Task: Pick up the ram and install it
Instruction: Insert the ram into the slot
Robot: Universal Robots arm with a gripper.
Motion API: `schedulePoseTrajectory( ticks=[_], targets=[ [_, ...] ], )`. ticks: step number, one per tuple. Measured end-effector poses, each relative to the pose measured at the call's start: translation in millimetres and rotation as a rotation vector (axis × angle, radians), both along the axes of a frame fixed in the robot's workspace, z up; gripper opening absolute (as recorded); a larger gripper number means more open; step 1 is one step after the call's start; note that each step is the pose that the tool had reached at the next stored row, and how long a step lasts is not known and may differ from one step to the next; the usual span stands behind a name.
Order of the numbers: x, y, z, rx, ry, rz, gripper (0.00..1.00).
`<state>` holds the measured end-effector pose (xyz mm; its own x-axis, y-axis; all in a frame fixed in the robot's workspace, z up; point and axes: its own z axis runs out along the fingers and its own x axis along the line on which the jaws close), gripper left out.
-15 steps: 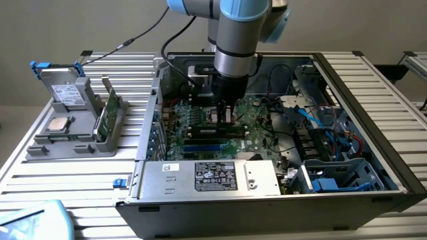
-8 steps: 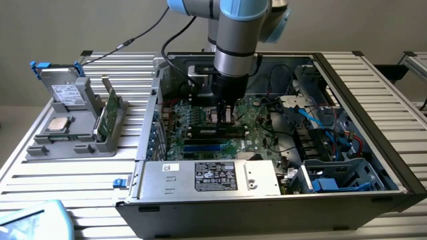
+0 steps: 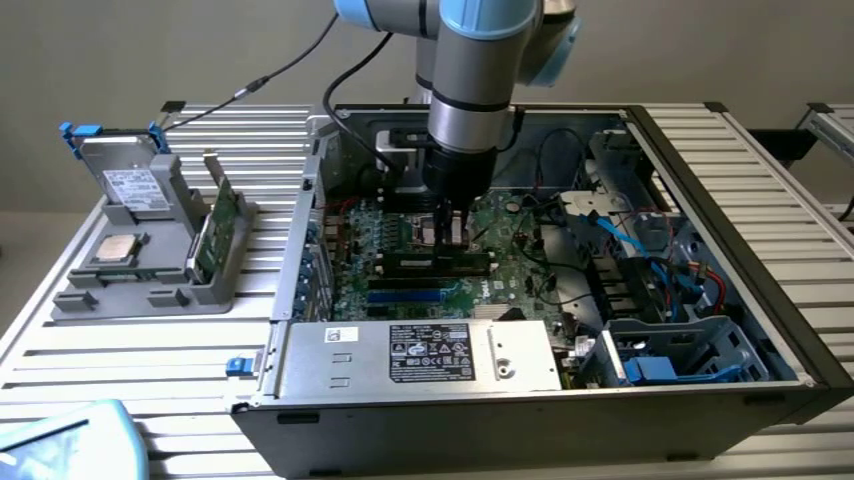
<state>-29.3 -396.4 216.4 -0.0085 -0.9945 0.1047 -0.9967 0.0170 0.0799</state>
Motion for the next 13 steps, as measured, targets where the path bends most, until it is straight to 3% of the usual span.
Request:
schedulePoseTrajectory(
  ticks=[13],
  targets=[
    [0.0,4.0,0.3,-0.0047,0.0001,0.000,0.15]
  ],
)
